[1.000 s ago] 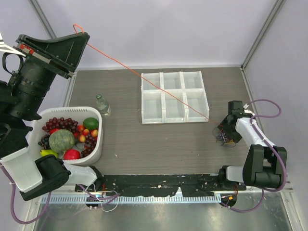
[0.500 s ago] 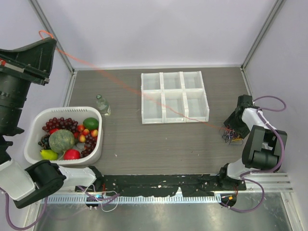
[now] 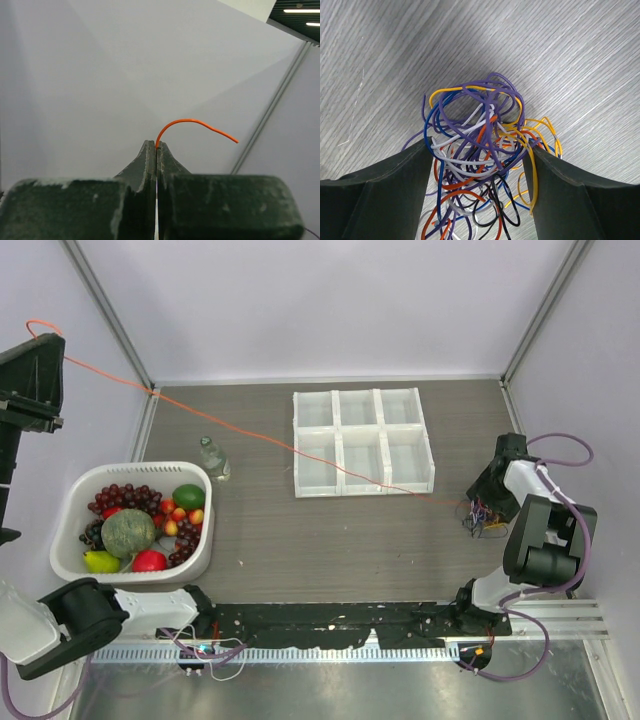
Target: Untangle the cables
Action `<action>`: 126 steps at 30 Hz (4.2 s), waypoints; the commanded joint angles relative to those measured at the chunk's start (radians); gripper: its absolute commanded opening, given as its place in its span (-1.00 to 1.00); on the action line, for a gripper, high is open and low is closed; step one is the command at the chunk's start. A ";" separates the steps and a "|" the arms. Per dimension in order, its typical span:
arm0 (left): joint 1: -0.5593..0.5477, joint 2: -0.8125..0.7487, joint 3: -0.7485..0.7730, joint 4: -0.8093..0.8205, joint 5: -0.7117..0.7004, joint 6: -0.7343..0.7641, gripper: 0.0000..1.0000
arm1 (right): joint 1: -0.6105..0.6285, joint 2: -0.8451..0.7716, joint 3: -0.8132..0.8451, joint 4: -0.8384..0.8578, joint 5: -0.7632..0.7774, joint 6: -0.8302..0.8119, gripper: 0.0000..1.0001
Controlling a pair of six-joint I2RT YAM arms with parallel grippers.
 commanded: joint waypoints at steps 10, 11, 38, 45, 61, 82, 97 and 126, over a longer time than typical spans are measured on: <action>-0.302 -0.119 -0.189 0.069 -0.396 0.172 -1.00 | -0.022 0.083 0.236 -0.030 0.126 -0.061 0.50; -0.342 -0.102 -0.218 0.033 -0.393 0.134 -1.00 | -0.021 0.086 0.250 -0.040 0.117 -0.061 0.50; -0.048 -0.039 -1.342 -0.153 0.218 -0.642 -1.00 | 0.496 -0.360 0.279 -0.175 -0.387 -0.084 0.69; 0.141 -0.086 -1.631 -0.039 0.334 -0.725 -1.00 | 0.809 -0.337 0.152 0.083 -0.450 0.080 0.69; 0.290 0.193 -1.725 0.209 0.551 -0.652 -0.59 | 0.996 0.161 0.044 0.714 -0.670 0.404 0.45; 0.290 -0.463 -1.581 0.073 0.670 -0.635 0.75 | 1.326 0.615 0.714 -0.073 0.137 0.229 0.19; 0.288 -0.545 -1.519 0.024 0.455 -0.632 0.61 | 1.342 0.292 0.511 0.072 0.073 0.174 -0.99; 0.290 -0.390 -1.496 0.131 0.544 -0.578 0.87 | 0.717 0.315 1.265 -0.112 0.048 0.041 -0.99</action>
